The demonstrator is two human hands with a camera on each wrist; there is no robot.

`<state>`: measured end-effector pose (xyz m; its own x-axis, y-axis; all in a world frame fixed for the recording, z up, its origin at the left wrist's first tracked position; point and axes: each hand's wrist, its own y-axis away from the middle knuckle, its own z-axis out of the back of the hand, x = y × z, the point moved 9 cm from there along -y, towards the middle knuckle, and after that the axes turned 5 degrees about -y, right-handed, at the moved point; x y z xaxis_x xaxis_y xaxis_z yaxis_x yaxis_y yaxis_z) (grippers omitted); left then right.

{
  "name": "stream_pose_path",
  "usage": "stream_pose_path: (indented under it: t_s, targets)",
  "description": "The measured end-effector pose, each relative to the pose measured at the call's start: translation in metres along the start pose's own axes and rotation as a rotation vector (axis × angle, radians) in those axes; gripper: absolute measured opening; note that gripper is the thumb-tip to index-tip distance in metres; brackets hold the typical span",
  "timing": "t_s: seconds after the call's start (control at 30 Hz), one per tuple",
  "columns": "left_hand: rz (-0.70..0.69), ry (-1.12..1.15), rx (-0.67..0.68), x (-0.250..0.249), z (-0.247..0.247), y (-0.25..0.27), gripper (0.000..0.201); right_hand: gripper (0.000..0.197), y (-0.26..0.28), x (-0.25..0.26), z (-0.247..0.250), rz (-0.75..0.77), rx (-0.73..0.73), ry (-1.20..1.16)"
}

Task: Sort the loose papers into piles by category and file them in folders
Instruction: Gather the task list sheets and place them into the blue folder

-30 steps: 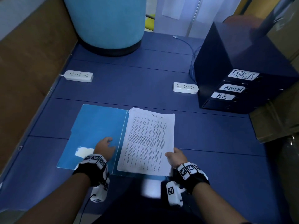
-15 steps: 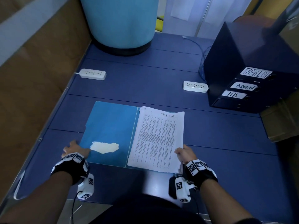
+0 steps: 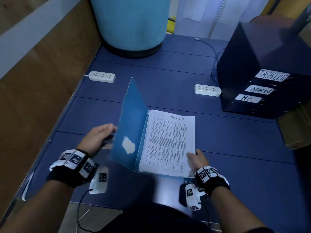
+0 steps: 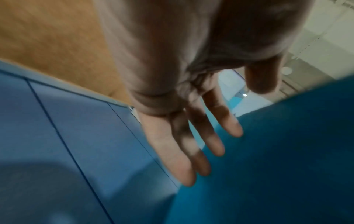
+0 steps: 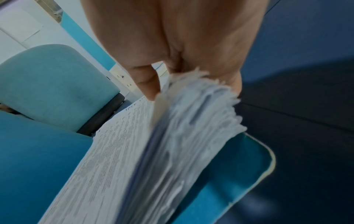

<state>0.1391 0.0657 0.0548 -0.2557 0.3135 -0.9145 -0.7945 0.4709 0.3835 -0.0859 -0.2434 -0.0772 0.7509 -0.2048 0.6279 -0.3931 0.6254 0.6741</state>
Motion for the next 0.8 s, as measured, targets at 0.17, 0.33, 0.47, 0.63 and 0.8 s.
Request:
stream_pose_path:
  t_s: [0.17, 0.33, 0.47, 0.63, 0.8]
  targets:
    - [0.091, -0.167, 0.282, 0.025, -0.1, -0.012, 0.056, 0.056, 0.011, 0.008, 0.003, 0.074, 0.105, -0.023]
    - [0.121, -0.715, 0.196, 0.09, -0.125, -0.042, 0.065, 0.08, 0.006, 0.006, 0.007, 0.076, 0.148, -0.148]
    - [0.165, -0.905, 0.006, 0.103, -0.119, -0.055, 0.068, 0.118, -0.017, -0.016, 0.004, 0.014, 0.213, -0.223]
    - [0.287, -0.701, -0.104, 0.106, -0.111, -0.062, 0.079, 0.118, 0.005, 0.008, 0.007, 0.057, 0.184, -0.129]
    - [0.297, -0.521, -0.012, 0.103, -0.115, -0.053, 0.055, 0.114, -0.012, -0.013, 0.0, 0.02, 0.206, -0.146]
